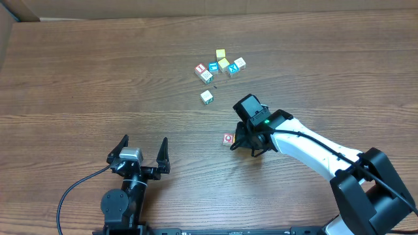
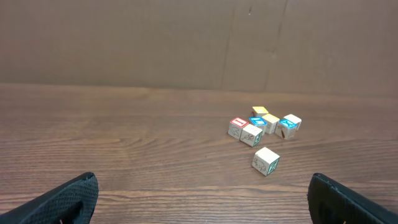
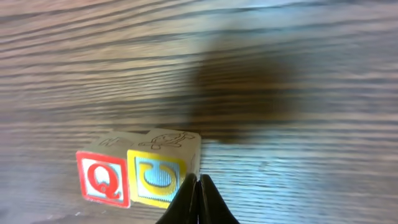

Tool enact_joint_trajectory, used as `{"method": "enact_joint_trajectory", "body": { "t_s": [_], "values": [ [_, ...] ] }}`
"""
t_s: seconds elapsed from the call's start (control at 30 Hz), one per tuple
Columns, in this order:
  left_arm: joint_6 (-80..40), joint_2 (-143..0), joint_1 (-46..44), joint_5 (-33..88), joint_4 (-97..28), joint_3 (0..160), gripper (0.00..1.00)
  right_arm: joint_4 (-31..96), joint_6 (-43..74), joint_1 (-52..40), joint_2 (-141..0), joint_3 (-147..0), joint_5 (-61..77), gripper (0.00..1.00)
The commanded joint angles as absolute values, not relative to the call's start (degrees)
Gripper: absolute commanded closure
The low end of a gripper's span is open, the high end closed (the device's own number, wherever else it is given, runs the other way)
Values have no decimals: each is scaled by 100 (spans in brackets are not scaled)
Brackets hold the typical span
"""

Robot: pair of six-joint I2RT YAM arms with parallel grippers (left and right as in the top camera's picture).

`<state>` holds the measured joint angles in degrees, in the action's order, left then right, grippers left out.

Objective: Flip 3 blocks

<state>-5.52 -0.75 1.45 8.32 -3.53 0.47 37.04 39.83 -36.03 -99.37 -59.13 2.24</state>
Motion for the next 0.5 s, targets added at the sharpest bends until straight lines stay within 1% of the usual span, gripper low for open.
{"method": "enact_joint_trajectory", "body": {
  "t_s": [0.0,0.27,0.47],
  "values": [
    [-425,-34,99,838,-364,27,0,3597,3701,-3599,-9848,-5924,567,96],
    [-425,-34,99,838,-364,27,0,3603,3682,-3599,-9848,-5924,733,96],
    [-425,-34,99,838,-364,27,0,3562,3402,-3618,-9848,-5924,851,96]
  ]
}}
